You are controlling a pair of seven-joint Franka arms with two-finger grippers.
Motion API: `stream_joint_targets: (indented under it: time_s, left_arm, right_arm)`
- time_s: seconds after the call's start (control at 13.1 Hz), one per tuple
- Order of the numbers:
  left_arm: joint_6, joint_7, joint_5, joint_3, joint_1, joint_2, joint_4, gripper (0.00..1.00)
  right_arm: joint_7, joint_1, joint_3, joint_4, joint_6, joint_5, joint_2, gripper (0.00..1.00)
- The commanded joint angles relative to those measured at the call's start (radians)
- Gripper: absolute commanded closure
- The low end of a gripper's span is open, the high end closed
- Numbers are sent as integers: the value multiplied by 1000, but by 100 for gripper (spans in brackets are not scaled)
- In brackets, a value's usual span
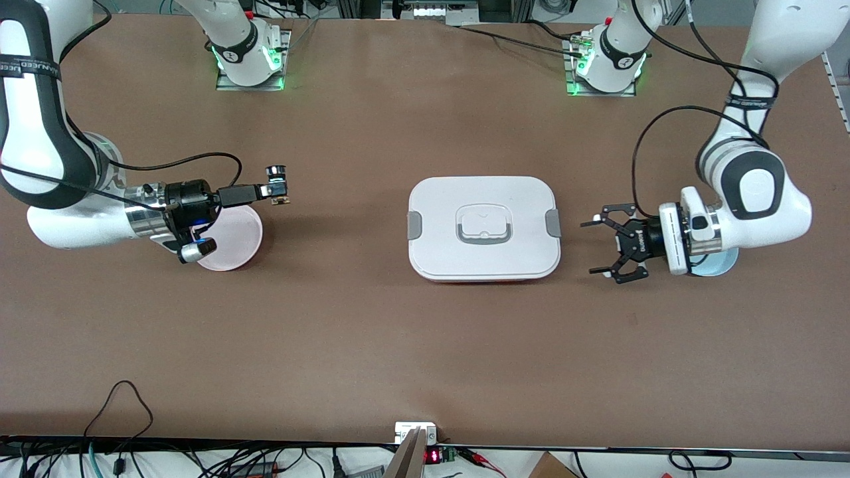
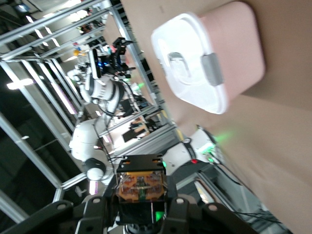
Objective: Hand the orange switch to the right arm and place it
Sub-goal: 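Carry the switch over the white plate while the left gripper withdraws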
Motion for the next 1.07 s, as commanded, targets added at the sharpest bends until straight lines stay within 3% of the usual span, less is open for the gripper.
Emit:
stream_joint_targets:
  time_s: [0.0,0.31,0.54,0.77,0.99]
  left_arm:
    - [7,23,179,51,29,-8,-18,0]
    - [126,132,373,108,60,12,19,0]
    - [309,126,541,116,86,29,44,0]
    - [323,33,677,139,97,31,123,0]
    - [306,-154,927,122,81,28,247,0]
  right_arm:
    - [-66,-25,8,6,-29,-99,-8,80]
    - [-164,-31,8,6,-37,-269,-9,80]
    - [-266,-41,8,8,-43,-421,-15,80]
    - [-394,-43,8,20,-38,-570,-20,80]
    - [-515,-40,8,31,-20,-709,-19,80]
